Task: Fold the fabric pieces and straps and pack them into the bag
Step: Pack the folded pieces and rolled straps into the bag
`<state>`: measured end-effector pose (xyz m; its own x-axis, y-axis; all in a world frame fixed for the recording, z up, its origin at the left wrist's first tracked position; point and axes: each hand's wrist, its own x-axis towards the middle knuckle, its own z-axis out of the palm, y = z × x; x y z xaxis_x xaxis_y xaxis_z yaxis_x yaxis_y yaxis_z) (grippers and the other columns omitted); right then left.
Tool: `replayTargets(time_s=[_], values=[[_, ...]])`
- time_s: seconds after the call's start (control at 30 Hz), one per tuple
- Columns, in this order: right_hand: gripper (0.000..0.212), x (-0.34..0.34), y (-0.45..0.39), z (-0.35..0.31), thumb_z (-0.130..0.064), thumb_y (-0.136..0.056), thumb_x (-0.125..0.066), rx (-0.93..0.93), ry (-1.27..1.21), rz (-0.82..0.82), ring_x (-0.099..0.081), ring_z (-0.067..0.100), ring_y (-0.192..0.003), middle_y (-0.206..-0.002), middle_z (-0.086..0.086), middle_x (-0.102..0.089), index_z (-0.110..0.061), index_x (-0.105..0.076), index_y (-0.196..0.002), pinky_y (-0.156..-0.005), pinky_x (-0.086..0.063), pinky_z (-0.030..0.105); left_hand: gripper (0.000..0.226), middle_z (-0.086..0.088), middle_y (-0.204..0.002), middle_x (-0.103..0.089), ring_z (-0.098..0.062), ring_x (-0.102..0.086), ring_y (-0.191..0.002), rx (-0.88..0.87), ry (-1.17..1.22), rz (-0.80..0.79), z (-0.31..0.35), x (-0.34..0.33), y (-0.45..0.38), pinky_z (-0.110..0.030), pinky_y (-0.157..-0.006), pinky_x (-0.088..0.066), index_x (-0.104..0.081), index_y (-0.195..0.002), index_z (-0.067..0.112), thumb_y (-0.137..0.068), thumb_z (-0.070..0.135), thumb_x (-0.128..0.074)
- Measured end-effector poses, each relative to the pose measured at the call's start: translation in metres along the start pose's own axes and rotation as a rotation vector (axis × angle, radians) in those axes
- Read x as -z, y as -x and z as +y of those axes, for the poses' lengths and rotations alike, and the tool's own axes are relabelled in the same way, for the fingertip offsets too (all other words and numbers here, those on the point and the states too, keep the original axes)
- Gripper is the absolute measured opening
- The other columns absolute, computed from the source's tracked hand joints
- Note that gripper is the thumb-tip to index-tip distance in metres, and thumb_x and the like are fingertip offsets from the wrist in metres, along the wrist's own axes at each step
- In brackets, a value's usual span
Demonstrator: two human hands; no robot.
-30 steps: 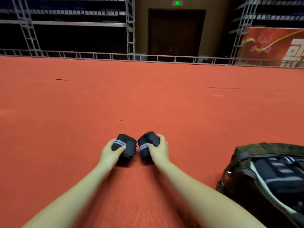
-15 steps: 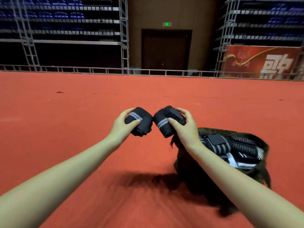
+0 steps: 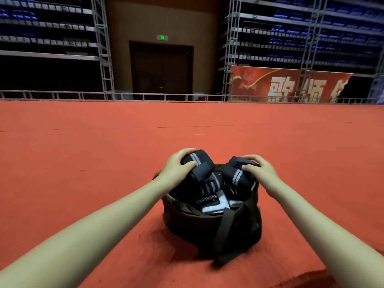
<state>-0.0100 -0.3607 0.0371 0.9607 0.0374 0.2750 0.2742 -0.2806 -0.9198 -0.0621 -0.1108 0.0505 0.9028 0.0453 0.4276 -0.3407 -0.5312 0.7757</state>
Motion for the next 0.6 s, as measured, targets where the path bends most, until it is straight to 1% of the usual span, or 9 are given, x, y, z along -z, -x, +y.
replayTargets(time_s=[0.07,0.17,0.23,0.3,0.37,0.43,0.5,0.53,0.6], values=[[0.025,0.005,-0.009,-0.001,-0.002,-0.085,-0.058,-0.006,0.041,-0.135,-0.060,0.015,-0.084,-0.098,0.003,-0.064,-0.021,-0.064,-0.100,-0.065,-0.046,0.021,0.040,0.005,-0.130,-0.054,-0.007,-0.048,-0.117,0.021,0.005,-0.022,-0.005,-0.013,-0.009,-0.018,-0.097,-0.034,-0.054,-0.129,0.021,-0.090,0.011,-0.057],[0.028,0.005,-0.024,0.001,-0.002,-0.085,-0.054,-0.026,0.141,-0.271,-0.060,0.013,-0.082,-0.098,0.003,-0.065,-0.021,-0.064,-0.102,-0.068,-0.048,0.022,0.039,0.007,-0.129,-0.052,-0.013,-0.047,-0.123,0.044,-0.007,-0.123,-0.012,-0.026,-0.014,-0.026,-0.103,-0.037,-0.051,-0.131,0.027,-0.093,0.017,-0.054],[0.029,0.001,-0.032,0.011,-0.003,-0.085,-0.052,-0.001,0.289,-0.345,-0.059,0.012,-0.089,-0.104,0.001,-0.064,-0.024,-0.062,-0.102,-0.071,-0.047,0.020,0.042,0.000,-0.133,-0.047,-0.017,-0.038,-0.128,0.007,-0.234,-0.182,-0.019,-0.034,-0.017,-0.030,-0.106,-0.031,-0.045,-0.136,0.031,-0.095,0.024,-0.049],[0.032,-0.004,-0.040,0.027,-0.006,-0.087,-0.054,0.077,0.436,-0.374,-0.051,0.016,-0.109,-0.114,-0.002,-0.060,-0.030,-0.060,-0.107,-0.087,-0.042,0.023,0.043,-0.001,-0.142,-0.038,-0.020,-0.025,-0.134,-0.085,-0.497,-0.192,-0.022,-0.040,-0.020,-0.040,-0.111,-0.025,-0.042,-0.139,0.034,-0.097,0.026,-0.046],[0.033,-0.008,-0.044,0.040,-0.018,-0.089,-0.059,0.127,0.533,-0.339,-0.034,0.019,-0.126,-0.126,-0.004,-0.054,-0.036,-0.059,-0.117,-0.104,-0.029,0.031,0.042,0.004,-0.149,-0.033,-0.018,-0.021,-0.138,-0.239,-0.616,-0.226,-0.019,-0.045,-0.023,-0.043,-0.114,-0.021,-0.049,-0.135,0.032,-0.096,0.017,-0.044],[0.036,-0.008,-0.045,0.048,-0.034,-0.086,-0.064,0.171,0.651,-0.186,-0.026,0.018,-0.132,-0.132,-0.007,-0.048,-0.040,-0.058,-0.121,-0.110,-0.022,0.038,0.043,0.007,-0.145,-0.041,-0.015,-0.029,-0.135,-0.367,-0.695,-0.283,-0.009,-0.050,-0.026,-0.037,-0.117,-0.012,-0.056,-0.129,0.029,-0.093,0.010,-0.043],[0.046,-0.006,-0.042,0.052,-0.046,-0.082,-0.067,0.189,0.699,0.015,-0.026,0.017,-0.132,-0.130,-0.007,-0.045,-0.038,-0.056,-0.125,-0.109,-0.022,0.039,0.040,0.007,-0.135,-0.052,-0.016,-0.040,-0.128,-0.406,-0.762,-0.272,0.005,-0.058,-0.032,-0.033,-0.116,-0.008,-0.056,-0.126,0.028,-0.092,0.013,-0.042],[0.048,-0.005,-0.041,0.056,-0.047,-0.083,-0.066,0.166,0.644,0.076,-0.028,0.019,-0.131,-0.129,-0.004,-0.045,-0.035,-0.055,-0.127,-0.108,-0.024,0.038,0.040,0.006,-0.132,-0.055,-0.018,-0.043,-0.125,-0.419,-0.805,-0.257,0.011,-0.062,-0.035,-0.034,-0.116,-0.009,-0.053,-0.129,0.029,-0.093,0.019,-0.041],[0.044,-0.003,-0.041,0.066,-0.044,-0.093,-0.053,0.052,0.463,0.101,-0.035,0.025,-0.130,-0.131,0.007,-0.049,-0.024,-0.053,-0.133,-0.107,-0.028,0.037,0.044,0.005,-0.139,-0.049,-0.020,-0.041,-0.128,-0.438,-0.919,-0.305,0.016,-0.072,-0.041,-0.039,-0.116,-0.012,-0.037,-0.141,0.035,-0.098,0.034,-0.035]])
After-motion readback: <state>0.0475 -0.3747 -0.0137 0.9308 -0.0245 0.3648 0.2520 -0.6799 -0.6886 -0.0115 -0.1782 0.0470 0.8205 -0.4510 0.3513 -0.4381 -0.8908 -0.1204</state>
